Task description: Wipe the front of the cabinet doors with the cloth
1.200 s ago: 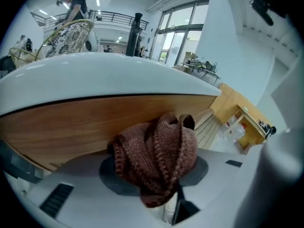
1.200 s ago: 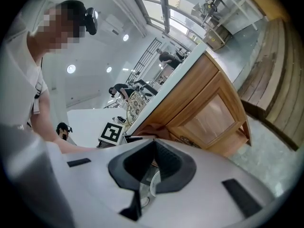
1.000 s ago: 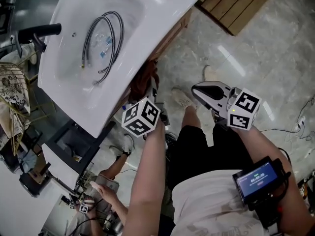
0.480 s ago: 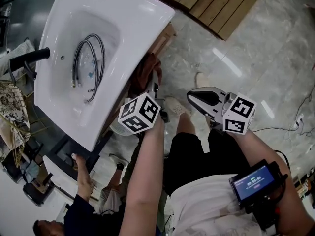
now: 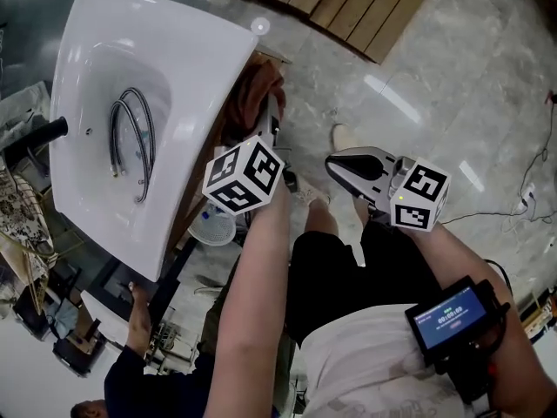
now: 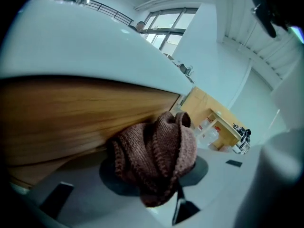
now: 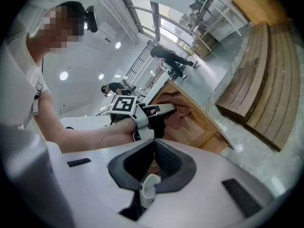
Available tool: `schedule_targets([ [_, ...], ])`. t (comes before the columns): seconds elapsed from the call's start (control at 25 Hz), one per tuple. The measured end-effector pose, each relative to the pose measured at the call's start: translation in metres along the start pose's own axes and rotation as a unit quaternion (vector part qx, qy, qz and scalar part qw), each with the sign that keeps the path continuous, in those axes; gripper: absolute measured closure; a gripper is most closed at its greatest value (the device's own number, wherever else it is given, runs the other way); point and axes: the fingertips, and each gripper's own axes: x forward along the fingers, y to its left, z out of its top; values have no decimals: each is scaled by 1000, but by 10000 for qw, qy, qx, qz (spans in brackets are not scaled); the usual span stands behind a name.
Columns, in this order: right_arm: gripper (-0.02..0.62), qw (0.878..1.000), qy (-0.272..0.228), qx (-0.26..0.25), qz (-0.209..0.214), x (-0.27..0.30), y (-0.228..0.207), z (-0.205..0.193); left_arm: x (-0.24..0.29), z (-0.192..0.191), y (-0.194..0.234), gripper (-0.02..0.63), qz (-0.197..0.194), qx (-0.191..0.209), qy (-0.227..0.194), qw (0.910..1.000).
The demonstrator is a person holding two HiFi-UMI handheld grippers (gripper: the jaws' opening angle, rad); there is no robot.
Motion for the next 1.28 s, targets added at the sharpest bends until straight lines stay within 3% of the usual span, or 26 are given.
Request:
schedule_targets([
  [0.24,581,10000,4,-5,-78,-15,-18,10,31,11,-46,440,-412,534,-106,9977],
  [0.48,581,9999,61,-45,73,-12,-17,17,19,51,-53,440,-351,-174,-710,9967],
  [0.68,581,9991,264,-132,301,0,-9,11,-13,45,-22,443,-13,-544,-1025,9932],
  [0.76,581,9990,319,-152,284,-7,-6,10,-24,39,-19,443,56,-408,-1162,9924],
  [0.92,581,9987,325,71,394,5,17,16,-59,28,-13,443,225,-154,-881,9957],
  [1.12,581,9924,878,-216,840,58,55,-1,-113,23,39,443,539,-110,-998,9935],
  [1.28,581,9863,1280,-345,981,90,79,-30,-156,-6,90,443,743,-287,-975,9920],
])
